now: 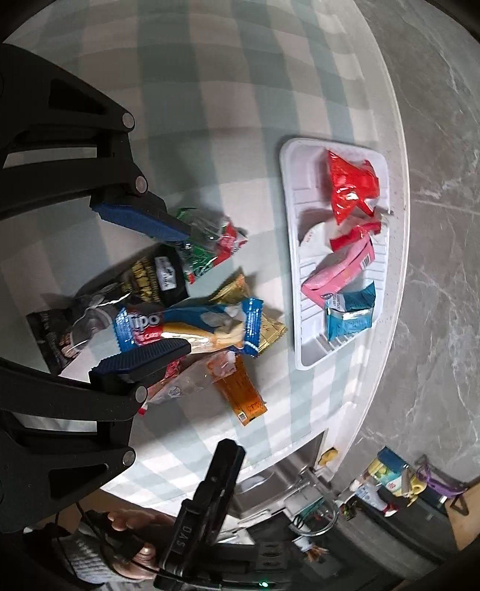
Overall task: Organize snacks
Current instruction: 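Move both tools back toward the remaining snacks, then lower the left tool over the black cookie bag while the right tool lowers over the white-orange packet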
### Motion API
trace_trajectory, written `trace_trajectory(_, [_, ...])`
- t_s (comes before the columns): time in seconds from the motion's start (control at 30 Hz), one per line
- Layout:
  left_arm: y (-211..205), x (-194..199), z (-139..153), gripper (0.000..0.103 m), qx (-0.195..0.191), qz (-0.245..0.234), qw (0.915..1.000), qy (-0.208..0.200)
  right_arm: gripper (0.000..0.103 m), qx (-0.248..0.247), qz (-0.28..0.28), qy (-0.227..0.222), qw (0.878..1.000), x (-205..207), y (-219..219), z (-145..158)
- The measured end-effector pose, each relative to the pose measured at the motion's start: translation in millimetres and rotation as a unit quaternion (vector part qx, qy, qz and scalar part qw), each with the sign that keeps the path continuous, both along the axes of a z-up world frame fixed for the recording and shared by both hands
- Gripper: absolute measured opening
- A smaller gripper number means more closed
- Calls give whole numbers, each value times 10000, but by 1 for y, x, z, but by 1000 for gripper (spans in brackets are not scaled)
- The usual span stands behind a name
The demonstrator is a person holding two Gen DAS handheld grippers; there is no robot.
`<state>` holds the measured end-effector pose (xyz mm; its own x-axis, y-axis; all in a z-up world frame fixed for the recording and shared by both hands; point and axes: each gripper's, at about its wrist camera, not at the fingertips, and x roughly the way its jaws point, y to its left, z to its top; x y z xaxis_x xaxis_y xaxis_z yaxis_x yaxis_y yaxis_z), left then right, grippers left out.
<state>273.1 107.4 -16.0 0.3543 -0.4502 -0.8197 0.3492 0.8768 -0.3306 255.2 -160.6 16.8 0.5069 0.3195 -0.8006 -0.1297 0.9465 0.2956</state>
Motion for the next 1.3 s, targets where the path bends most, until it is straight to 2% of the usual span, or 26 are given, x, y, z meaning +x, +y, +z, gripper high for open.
trace_trajectory(0.37, [1,-22,-17,53,159,360,9987,331,52,82,271,190,9994,-19,-21,-16])
trace_trajectory(0.97, [-12,-34,-43,53,225,180,9971,710,53,-37,671,306,9973,-24,-11,-29])
trace_trajectory(1.13, [-14,-30,-51,53,261,159,9963,798,53,-317,842,236,9957,-16,-8,-29])
trace_trajectory(1.3, [-14,-27,-56,53,280,156,9958,862,54,-966,1278,55,9871,0,-6,-28])
